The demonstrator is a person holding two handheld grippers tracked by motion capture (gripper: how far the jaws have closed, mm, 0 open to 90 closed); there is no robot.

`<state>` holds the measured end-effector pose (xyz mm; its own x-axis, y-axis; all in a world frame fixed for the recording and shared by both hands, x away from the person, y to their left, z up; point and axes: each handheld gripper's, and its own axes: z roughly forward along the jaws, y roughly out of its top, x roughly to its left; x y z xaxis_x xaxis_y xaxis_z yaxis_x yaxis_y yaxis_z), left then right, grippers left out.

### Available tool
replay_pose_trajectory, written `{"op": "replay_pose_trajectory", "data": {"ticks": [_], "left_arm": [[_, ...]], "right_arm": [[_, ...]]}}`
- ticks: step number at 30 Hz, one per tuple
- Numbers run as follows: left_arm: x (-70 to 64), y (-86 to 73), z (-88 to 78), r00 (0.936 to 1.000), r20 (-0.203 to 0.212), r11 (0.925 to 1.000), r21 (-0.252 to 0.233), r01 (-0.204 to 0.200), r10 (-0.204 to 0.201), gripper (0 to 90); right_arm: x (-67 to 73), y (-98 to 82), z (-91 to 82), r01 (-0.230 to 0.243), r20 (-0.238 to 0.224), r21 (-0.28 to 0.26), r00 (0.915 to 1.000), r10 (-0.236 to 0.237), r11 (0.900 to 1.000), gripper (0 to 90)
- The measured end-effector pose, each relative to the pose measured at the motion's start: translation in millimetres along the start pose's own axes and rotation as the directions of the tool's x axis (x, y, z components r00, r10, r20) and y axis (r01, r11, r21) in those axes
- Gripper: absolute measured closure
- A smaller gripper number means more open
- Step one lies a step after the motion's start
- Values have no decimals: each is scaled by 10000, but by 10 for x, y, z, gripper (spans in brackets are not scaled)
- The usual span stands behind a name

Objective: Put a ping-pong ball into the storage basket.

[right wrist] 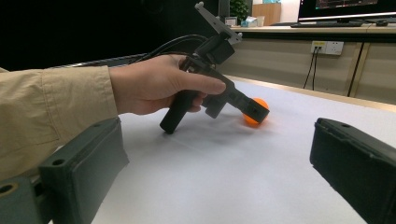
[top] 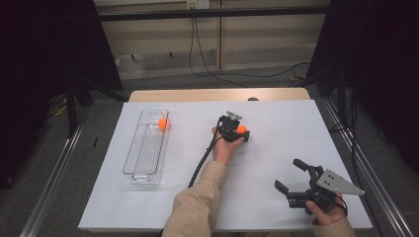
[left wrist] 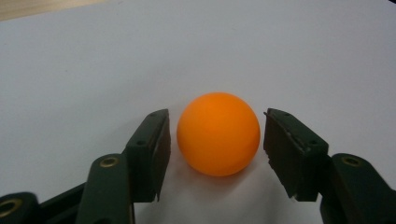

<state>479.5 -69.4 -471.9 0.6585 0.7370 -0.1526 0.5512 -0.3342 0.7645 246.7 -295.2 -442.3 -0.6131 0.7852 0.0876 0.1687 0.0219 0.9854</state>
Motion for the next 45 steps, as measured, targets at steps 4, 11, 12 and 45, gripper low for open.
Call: {"op": "replay_pose_trajectory", "data": {"ticks": [4, 11, 12, 45], "left_arm": [[5, 8, 16, 10000, 0, 9999, 101, 30, -30, 458], [14, 15, 24, 10000, 77, 9999, 104, -55, 54, 506], [14, 15, 24, 9999, 88, 9999, 103, -103, 102, 508], [-9, -25, -338, 9934, 1145, 9999, 94, 49, -59, 509]], "right_arm": [[-1, -1, -1, -9, -1, 2, 10000, 9, 10000, 26], [-7, -1, -4, -24, 3, 0, 10000, 24, 10000, 26], [-8, -1, -4, -1, -2, 3, 10000, 1, 10000, 26], [-2, -3, -1, 6, 19, -3, 10000, -6, 10000, 26]]}}
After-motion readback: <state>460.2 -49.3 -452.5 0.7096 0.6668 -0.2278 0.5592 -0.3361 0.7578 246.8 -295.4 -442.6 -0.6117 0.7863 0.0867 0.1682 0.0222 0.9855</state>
